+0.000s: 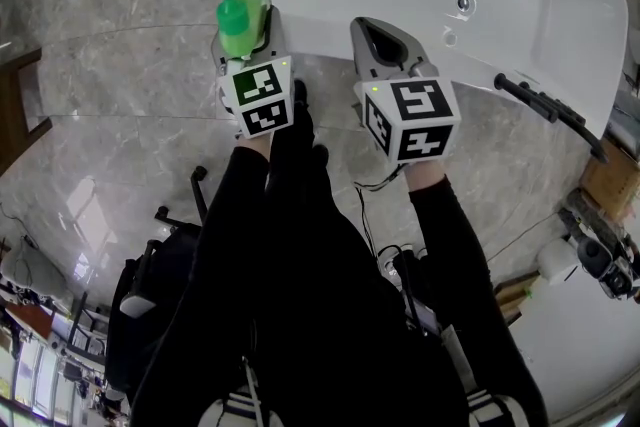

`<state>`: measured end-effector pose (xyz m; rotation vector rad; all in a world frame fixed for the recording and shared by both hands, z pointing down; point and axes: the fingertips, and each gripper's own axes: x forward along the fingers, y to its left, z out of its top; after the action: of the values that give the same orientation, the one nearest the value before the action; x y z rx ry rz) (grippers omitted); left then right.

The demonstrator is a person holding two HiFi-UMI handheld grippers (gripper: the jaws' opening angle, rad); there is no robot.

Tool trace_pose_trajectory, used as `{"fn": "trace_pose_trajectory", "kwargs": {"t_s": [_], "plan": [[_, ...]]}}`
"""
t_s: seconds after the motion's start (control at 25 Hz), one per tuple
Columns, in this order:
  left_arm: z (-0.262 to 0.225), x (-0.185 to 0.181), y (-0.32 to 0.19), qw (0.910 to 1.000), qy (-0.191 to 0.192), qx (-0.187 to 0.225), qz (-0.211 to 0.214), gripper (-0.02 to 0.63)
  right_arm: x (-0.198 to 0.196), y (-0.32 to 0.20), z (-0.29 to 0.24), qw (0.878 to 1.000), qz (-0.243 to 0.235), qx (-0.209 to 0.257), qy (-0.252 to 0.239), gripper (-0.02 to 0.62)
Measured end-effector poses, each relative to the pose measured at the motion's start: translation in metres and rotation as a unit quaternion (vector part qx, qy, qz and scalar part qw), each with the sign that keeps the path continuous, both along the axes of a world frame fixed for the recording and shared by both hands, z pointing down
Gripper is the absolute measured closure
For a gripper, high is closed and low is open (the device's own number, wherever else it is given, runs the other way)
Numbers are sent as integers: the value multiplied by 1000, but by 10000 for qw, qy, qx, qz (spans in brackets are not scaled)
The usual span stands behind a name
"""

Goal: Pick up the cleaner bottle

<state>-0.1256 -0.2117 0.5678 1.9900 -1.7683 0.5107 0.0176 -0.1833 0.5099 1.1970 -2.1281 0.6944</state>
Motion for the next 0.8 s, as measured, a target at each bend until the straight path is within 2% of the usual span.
{"fn": "trace_pose_trajectory", "kwargs": {"t_s": [0.36,0.8], "plan": [[-16,9,9,9988,54,229,424,408,0,0,-1,10000,73,45,30,594],[-66,23,9,9950,112,626,765,410,4,-9,-30,9993,203,322,55,594]]}}
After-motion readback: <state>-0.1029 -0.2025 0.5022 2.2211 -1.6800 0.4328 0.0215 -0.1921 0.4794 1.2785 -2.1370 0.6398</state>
